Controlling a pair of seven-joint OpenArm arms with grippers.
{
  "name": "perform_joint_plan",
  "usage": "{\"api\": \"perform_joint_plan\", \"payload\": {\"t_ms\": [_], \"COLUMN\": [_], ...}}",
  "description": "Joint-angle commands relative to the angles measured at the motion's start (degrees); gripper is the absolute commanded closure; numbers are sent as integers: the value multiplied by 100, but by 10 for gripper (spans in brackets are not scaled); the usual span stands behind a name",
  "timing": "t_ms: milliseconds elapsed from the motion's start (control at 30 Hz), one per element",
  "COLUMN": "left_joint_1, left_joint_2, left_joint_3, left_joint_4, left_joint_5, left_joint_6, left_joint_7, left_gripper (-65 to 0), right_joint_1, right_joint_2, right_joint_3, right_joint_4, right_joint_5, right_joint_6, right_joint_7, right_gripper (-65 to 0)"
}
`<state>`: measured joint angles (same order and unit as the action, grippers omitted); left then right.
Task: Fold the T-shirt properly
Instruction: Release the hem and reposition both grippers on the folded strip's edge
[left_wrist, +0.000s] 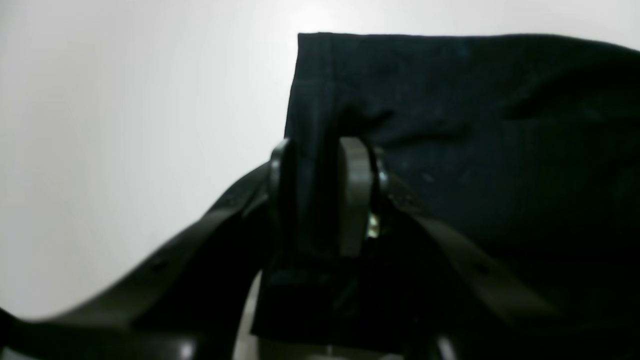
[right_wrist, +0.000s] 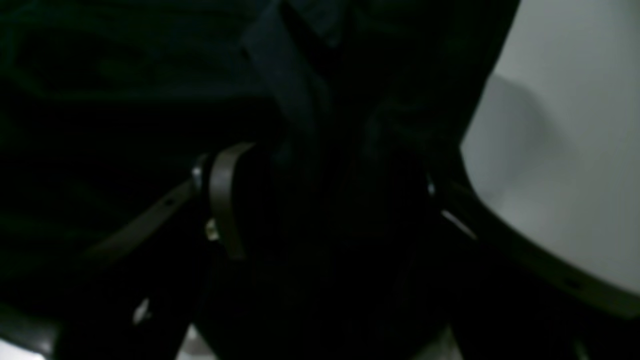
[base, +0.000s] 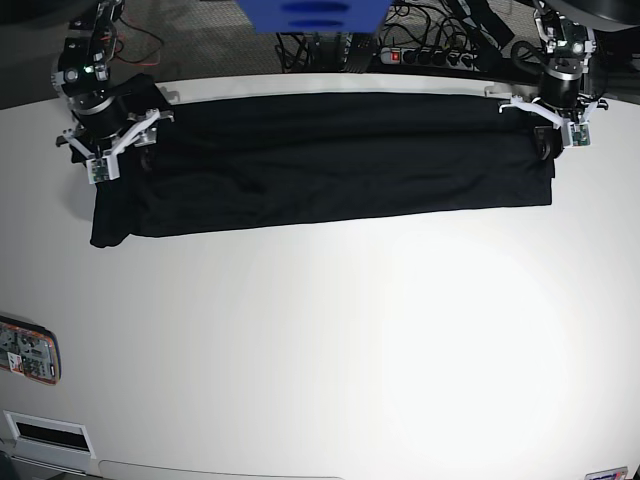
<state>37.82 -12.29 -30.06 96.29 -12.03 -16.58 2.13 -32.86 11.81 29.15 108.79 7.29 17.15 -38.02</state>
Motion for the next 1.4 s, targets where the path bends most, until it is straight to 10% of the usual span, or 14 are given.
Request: {"api": "perform_joint_plan", "payload": {"t_ms": [0,500,1367], "left_joint_1": [64,125,-947], "left_joint_2": [-15,311,258], "left_joint_3": [-31,224,1165], "left_joint_4": [257,1364,-1106], "left_joint_5": [38,153,135], "left_joint_6": [-17,-8,1], "left_joint_7": [-174,-121,-174], "left_gripper": [-148,-148,-148], "right_joint_1": [-6,-411,1251], "right_joint_2": [89,-307,-263], "right_joint_3": [175,650,-616], "right_joint_4": [202,457,-1319], "right_joint_5": [40,75,93], "right_joint_6": [-31,-31,-31], "right_joint_7": [140,598,817], "right_gripper": [-387,-387,-387]}}
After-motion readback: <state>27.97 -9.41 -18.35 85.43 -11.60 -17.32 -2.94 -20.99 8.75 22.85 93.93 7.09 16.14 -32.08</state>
